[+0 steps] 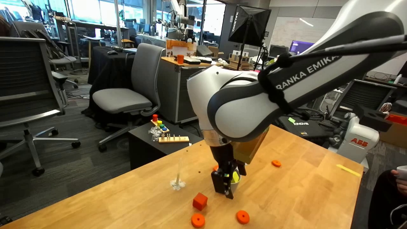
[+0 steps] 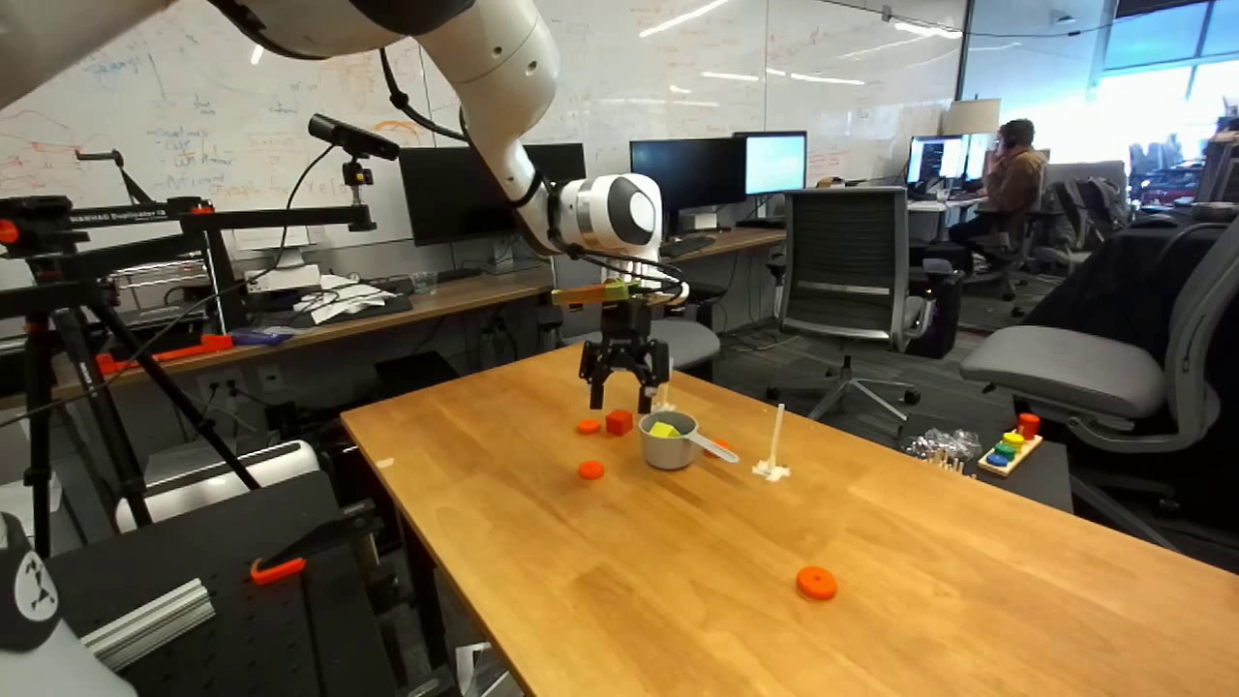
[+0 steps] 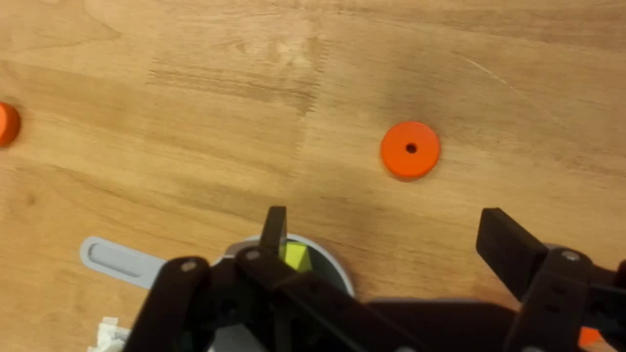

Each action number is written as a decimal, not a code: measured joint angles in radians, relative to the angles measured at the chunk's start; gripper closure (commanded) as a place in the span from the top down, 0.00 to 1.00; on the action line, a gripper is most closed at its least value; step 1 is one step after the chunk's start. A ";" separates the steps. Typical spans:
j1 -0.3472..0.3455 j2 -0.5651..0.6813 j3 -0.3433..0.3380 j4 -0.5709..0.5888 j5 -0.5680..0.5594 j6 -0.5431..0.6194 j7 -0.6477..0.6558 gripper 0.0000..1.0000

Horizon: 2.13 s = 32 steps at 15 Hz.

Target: Put the green, yellow and orange blocks inside the grey measuring cup

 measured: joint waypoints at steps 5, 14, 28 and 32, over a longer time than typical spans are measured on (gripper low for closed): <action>0.065 0.001 0.006 -0.007 -0.031 0.012 0.032 1.00; -0.018 0.036 0.006 0.089 0.012 0.005 0.034 1.00; -0.018 0.110 0.008 0.172 0.012 -0.011 0.032 1.00; 0.009 0.174 0.008 0.254 0.011 -0.012 0.028 1.00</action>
